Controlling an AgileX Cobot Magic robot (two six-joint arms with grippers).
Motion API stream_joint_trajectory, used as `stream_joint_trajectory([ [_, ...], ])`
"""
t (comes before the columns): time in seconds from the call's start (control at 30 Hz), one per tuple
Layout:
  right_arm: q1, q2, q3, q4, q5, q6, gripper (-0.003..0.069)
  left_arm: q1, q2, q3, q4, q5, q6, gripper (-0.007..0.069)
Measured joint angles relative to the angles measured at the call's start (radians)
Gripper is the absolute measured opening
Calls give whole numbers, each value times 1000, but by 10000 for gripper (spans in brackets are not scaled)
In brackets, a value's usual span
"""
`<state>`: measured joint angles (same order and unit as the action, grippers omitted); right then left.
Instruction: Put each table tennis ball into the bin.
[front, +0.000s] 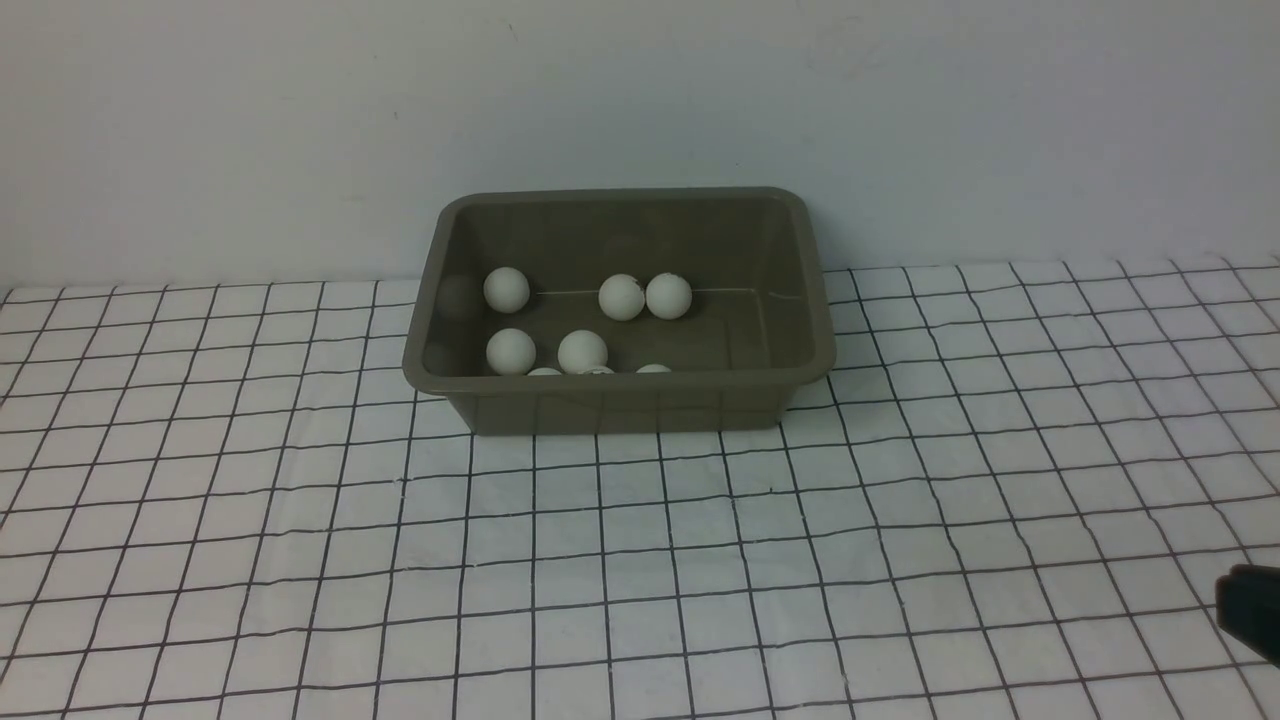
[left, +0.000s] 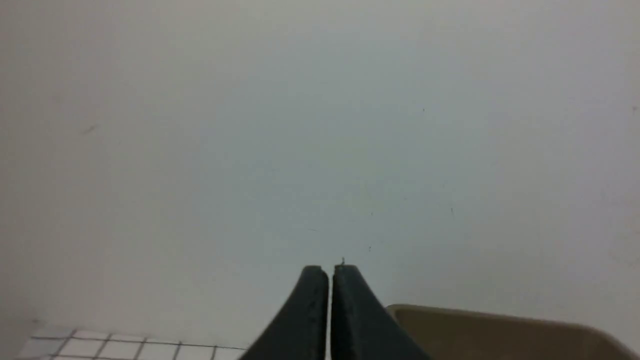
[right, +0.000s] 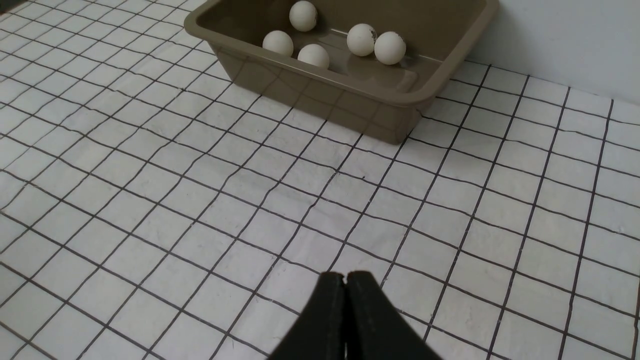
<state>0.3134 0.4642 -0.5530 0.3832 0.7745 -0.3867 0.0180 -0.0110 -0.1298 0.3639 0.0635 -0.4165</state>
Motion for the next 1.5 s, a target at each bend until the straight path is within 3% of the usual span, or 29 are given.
stream_joint_trajectory([
  [0.17,0,0,0,-1,0,0,-10,0,0,0,-370,88,416,-4],
  [0.3,0,0,0,-1,0,0,-10,0,0,9,-495,145,575,-4],
  [0.53,0,0,0,-1,0,0,-10,0,0,154,-514,147,499,-4],
  [0.8,0,0,0,-1,0,0,-10,0,0,158,-503,177,498,-4],
  [1.07,0,0,0,-1,0,0,-10,0,0,158,-396,301,501,-4],
  [1.5,0,0,0,-1,0,0,-10,0,0,158,-437,297,460,-4],
])
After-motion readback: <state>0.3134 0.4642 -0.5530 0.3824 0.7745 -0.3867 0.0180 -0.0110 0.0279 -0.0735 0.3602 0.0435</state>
